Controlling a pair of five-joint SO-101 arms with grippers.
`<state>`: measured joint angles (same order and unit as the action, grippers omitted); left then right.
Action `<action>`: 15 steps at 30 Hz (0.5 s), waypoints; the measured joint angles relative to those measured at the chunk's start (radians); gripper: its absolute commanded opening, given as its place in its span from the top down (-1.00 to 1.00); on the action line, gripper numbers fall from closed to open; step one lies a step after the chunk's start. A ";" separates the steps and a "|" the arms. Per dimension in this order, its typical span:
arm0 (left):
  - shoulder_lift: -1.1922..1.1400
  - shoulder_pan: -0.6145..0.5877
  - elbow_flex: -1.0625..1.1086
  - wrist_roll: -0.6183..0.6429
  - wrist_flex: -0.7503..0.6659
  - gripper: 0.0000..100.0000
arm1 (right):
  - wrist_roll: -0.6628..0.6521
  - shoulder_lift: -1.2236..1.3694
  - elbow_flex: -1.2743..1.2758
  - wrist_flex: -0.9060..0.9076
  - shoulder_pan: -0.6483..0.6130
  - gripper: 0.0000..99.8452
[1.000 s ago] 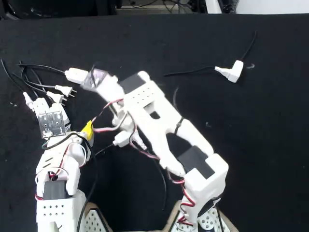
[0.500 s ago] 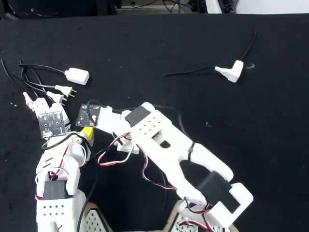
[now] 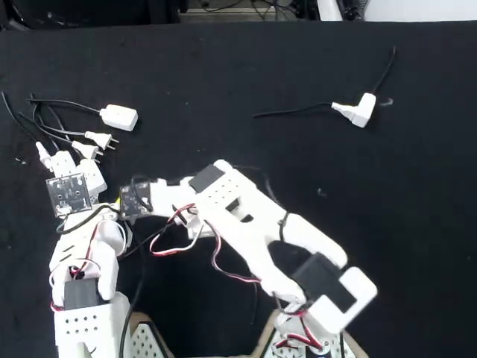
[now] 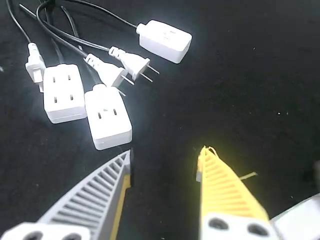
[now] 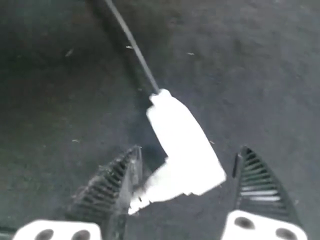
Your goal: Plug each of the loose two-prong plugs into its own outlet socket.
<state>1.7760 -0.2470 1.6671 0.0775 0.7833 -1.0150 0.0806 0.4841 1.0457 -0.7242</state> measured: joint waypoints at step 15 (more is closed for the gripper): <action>-0.002 0.002 -0.003 0.000 0.000 0.56 | 0.371 0.020 -0.161 0.074 0.233 0.98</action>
<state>1.7745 -0.2455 1.6640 0.0775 0.7833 -0.6437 0.1005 0.3230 1.1193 -0.4910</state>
